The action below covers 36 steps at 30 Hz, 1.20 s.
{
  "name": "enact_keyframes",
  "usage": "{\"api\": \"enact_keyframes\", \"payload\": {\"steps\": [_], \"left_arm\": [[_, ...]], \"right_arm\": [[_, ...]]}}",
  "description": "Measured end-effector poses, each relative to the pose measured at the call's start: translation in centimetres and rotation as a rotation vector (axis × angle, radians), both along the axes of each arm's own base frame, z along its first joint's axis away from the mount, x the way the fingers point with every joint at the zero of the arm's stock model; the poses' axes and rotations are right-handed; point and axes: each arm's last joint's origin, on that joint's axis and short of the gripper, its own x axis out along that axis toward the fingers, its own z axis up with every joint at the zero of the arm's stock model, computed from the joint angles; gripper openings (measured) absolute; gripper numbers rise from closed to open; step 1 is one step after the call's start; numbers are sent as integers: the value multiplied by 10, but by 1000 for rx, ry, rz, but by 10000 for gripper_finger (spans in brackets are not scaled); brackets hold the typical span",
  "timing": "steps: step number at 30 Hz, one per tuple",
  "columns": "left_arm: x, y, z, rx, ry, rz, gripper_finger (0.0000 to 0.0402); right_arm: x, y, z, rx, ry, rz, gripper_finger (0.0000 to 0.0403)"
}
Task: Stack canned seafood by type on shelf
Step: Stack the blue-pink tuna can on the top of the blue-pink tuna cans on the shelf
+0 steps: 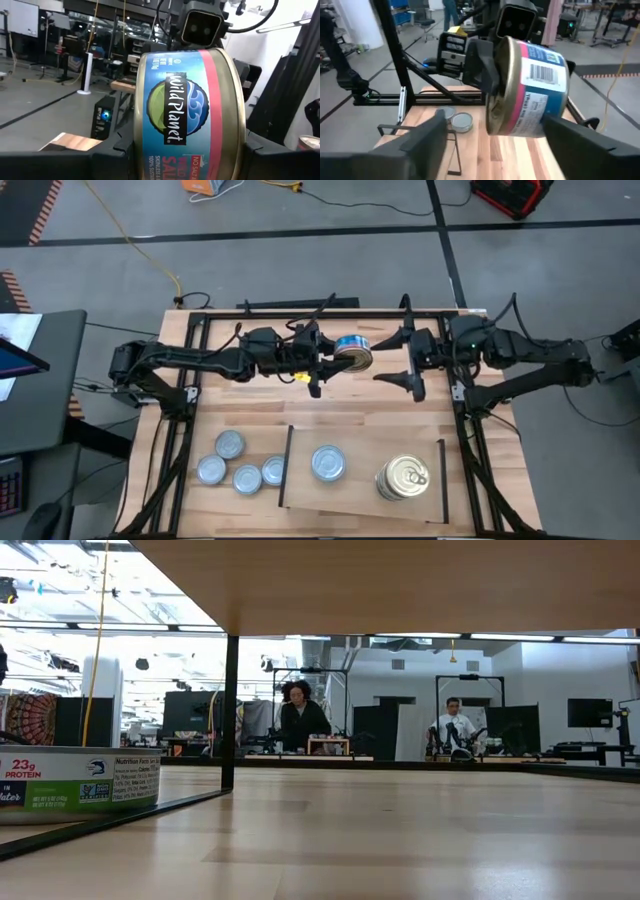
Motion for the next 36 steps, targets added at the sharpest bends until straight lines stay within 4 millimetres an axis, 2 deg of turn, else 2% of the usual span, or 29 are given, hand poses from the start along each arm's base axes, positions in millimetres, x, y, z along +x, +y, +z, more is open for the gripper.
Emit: {"api": "enact_keyframes", "payload": {"steps": [2,4,11,17,21,28,33,36], "left_arm": [[0,0,0,1,0,2,177],[0,0,0,-1,4,1,177],[0,0,0,-27,0,-5,177],[0,-1,-1,-28,7,-10,177],[1,-1,-4,-32,40,-17,177],[1,-1,-5,-31,50,-22,177],[1,-1,-6,-37,59,-9,179],[1,-1,-7,-30,65,-6,179]], "right_arm": [[0,-2,1,-3,-7,-8,385],[0,-5,1,-3,-10,-23,392],[11,-15,1,29,-42,-40,344],[35,-17,-11,21,-6,-4,336],[37,-16,-6,-10,-33,4,327],[32,-16,7,-3,-73,1,263],[36,-17,5,20,-67,-16,200],[38,-16,4,24,-59,-4,175]]}}
